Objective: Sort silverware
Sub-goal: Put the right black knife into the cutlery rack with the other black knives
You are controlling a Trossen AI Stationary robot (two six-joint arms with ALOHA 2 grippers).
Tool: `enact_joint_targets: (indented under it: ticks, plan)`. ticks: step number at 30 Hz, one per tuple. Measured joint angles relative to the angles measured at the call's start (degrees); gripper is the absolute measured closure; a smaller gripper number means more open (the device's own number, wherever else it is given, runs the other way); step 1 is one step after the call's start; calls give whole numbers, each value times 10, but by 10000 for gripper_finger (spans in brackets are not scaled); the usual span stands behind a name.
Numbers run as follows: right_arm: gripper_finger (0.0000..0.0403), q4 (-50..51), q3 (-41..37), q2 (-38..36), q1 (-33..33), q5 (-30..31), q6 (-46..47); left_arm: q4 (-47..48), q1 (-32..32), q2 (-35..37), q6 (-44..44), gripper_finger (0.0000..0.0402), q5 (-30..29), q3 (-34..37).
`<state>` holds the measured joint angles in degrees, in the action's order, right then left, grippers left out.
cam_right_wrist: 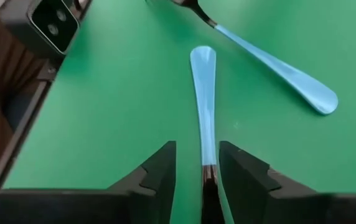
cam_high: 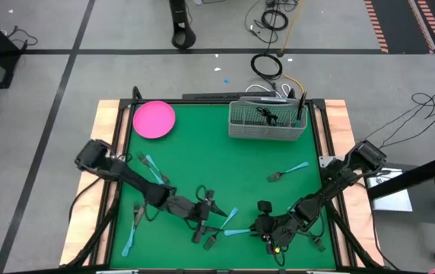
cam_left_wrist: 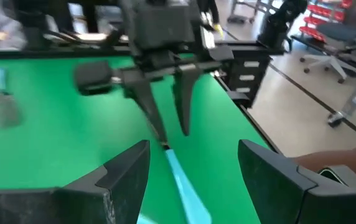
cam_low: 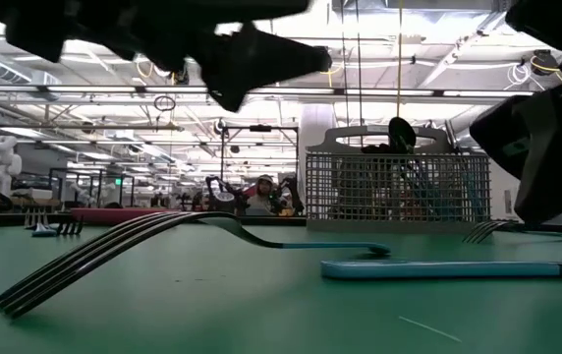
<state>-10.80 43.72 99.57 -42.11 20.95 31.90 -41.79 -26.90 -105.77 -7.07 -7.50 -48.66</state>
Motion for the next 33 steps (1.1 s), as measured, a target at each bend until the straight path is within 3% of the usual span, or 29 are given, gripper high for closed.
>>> enact_joint_targets:
  ticks: [5,9,14,26,33]
  plan:
    - [302,5,0,-15,-2,-4,3,122,9,-58,8,192,28,-95]
    - [307,28,0,-42,-8,-3,7,262,16,-79,22,271,28,-164]
    - [312,91,0,-81,-13,-3,44,331,16,-81,61,386,36,-213]
    - [314,150,0,-91,-23,-1,76,353,12,-164,49,400,90,-251]
    - [314,153,0,-91,-23,-1,80,389,12,-161,64,401,86,-269]
